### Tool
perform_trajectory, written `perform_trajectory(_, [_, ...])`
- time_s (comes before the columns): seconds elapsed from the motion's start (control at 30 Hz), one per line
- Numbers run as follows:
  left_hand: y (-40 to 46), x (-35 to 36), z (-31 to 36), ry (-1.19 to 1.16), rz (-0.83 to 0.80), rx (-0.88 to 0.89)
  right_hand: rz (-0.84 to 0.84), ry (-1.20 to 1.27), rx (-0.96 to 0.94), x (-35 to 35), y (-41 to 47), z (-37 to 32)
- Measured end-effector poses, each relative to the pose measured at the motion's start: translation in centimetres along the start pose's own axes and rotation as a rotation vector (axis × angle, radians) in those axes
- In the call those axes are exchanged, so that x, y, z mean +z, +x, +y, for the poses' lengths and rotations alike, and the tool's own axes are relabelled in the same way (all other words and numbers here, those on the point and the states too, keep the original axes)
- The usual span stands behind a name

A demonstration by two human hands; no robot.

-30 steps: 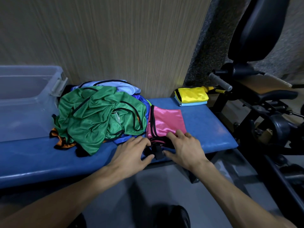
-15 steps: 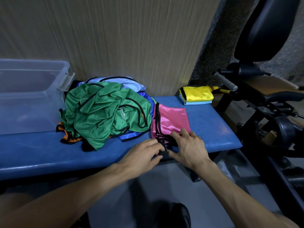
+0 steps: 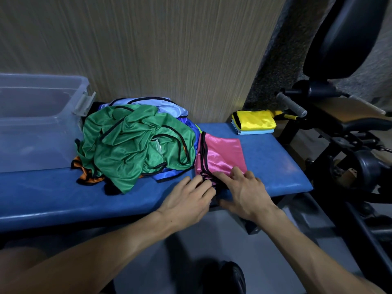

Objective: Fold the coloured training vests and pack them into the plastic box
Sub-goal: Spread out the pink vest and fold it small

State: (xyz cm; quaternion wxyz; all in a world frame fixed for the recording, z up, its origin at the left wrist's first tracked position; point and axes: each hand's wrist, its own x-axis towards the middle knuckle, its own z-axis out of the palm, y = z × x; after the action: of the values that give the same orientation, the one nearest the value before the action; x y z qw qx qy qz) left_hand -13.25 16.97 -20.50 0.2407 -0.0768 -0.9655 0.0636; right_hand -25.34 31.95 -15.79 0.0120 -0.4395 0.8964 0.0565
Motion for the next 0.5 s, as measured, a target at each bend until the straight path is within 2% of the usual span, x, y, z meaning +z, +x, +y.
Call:
perform_trajectory(0.13, [1.0,-0.7,-1.9,-0.142,0.001,0.064,-0.037,-0.068,-0.026,0.0,0.0,-0.2])
perform_trajectory(0.27, [2.5,-1.6,-3.6,-0.447,-0.232,-0.096,-0.045,-0.112,-0.06,0.1,0.0,-0.2])
perform_trajectory(0.37, [3.4,-1.6,-4.4,-0.393,-0.326,-0.091,-0.037,-0.077,-0.082,0.1,-0.1,0.0])
perform_trajectory(0.5, [3.9,-1.2,-5.2,-0.37,-0.325,-0.067,0.014,0.082,-0.061,-0.1,0.0,1.1])
